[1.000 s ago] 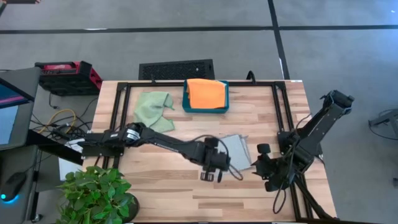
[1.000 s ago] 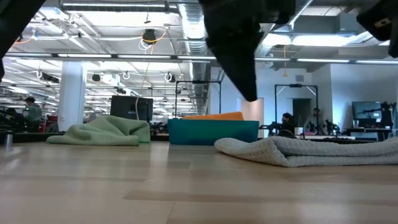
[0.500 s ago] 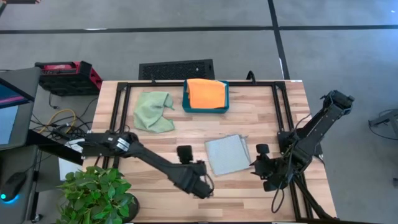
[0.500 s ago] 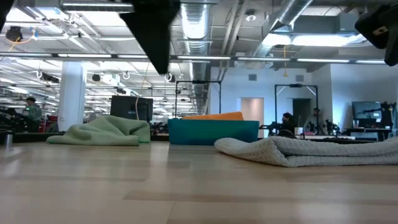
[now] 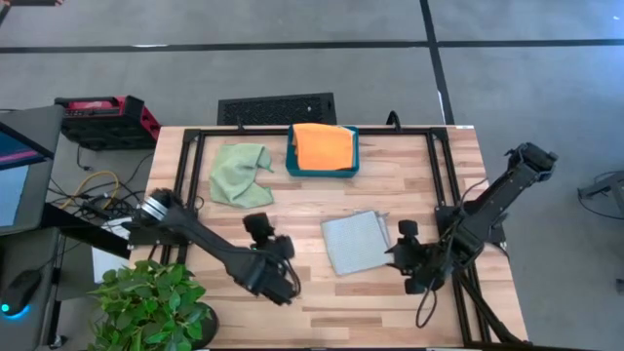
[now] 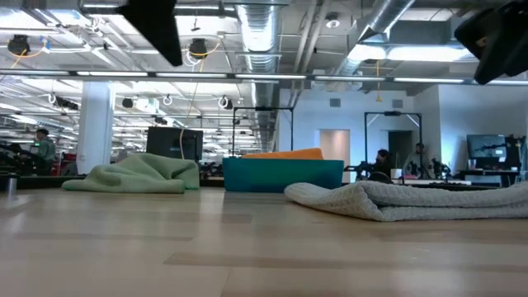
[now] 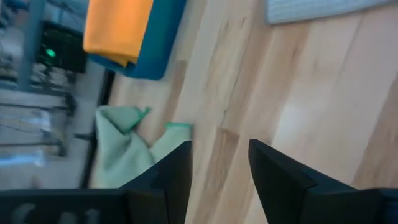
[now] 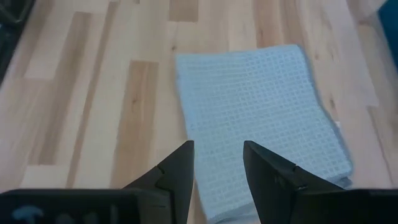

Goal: Fold microfiber towels
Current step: Put the folded gray towel into the blue bin

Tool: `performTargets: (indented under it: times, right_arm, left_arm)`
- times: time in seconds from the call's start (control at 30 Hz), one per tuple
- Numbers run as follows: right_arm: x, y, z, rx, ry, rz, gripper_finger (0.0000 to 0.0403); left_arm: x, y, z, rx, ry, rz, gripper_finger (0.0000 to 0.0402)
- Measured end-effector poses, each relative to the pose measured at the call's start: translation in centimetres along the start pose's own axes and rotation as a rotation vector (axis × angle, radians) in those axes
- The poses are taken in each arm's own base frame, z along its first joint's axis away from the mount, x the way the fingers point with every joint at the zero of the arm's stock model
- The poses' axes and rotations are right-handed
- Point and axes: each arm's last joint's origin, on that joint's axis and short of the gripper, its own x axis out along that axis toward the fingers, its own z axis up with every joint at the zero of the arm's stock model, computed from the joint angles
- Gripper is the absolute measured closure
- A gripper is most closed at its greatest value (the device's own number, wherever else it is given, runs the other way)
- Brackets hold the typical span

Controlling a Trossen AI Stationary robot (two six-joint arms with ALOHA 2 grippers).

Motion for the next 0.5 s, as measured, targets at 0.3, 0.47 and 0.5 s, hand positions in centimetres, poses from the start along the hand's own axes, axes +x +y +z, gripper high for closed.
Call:
performTargets:
  times: [0.3, 0.47, 0.5]
  right_arm:
    - [0.9, -1.6, 0.8, -0.048, 0.024, -0.029, 0.0242]
    - [1.3, -2.4, 1.2, -0.018, 0.027, -0.052, 0.0242]
    - [1.4, -2.5, 1.2, -0.012, 0.028, -0.057, 0.0242]
  left_arm:
    - [3.5, -0.3, -2.1, -0.142, -0.186, -0.306, 0.0265]
    - [5.1, -1.6, -1.7, -0.133, -0.289, -0.364, 0.0266]
    - [5.5, -1.8, -1.6, -0.148, -0.299, -0.368, 0.0266]
